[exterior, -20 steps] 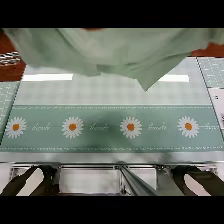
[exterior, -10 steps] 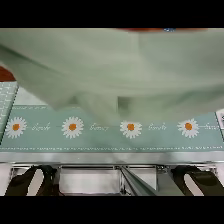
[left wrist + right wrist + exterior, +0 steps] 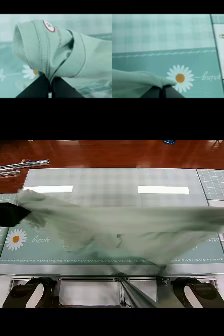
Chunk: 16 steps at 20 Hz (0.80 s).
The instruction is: Fold the shirts.
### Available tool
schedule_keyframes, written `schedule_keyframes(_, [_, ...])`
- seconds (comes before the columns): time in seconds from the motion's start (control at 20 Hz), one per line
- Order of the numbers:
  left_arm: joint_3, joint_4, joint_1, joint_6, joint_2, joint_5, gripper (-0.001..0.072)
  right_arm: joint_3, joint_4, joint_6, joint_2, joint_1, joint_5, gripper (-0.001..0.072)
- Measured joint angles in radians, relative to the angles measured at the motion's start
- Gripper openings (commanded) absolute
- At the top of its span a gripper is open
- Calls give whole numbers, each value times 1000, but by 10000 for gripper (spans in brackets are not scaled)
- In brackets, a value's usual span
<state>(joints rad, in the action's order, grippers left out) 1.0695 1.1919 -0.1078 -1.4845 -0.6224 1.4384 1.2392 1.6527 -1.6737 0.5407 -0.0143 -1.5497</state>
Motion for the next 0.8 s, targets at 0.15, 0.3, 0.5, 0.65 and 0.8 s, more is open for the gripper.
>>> schedule_keyframes(0.15, [-187,-42,7,-21,-96,-171,17,-91,-24,2,136,0,130,18])
schedule_keyframes(0.3, [-270,-148,9,-26,-268,-386,17,-106,-63,18,354,1,285,18])
schedule_keyframes(0.5, [-228,-289,10,8,-539,-600,18,-6,-105,27,662,1,424,18])
schedule_keyframes(0.65, [-106,-340,10,23,-736,-670,18,135,-121,18,874,1,475,18])
schedule_keyframes(0.8, [21,-358,10,30,-884,-681,55,272,-132,-17,1038,1,496,39])
